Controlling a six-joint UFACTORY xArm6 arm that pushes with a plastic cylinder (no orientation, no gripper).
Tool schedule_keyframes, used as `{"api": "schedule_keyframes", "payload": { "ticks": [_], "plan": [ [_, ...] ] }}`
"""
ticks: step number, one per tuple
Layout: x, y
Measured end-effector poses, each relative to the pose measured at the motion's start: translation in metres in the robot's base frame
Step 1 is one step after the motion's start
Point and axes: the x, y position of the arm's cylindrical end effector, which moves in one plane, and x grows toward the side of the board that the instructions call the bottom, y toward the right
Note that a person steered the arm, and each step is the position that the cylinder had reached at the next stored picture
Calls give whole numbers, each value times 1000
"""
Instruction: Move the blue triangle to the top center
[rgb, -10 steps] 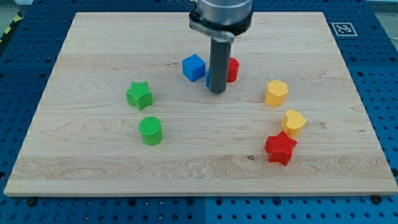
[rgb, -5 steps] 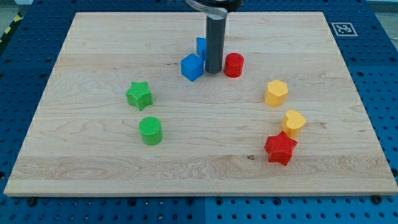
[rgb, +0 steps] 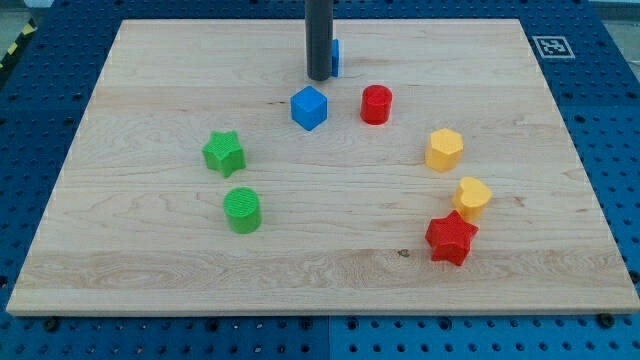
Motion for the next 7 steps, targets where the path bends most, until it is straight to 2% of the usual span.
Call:
{"api": "schedule_keyframes", "payload": {
  "ticks": [1,4,6,7],
  "plan": [
    [-9,1],
    [0,17],
    [-33,17],
    [-34,17]
  ]
}}
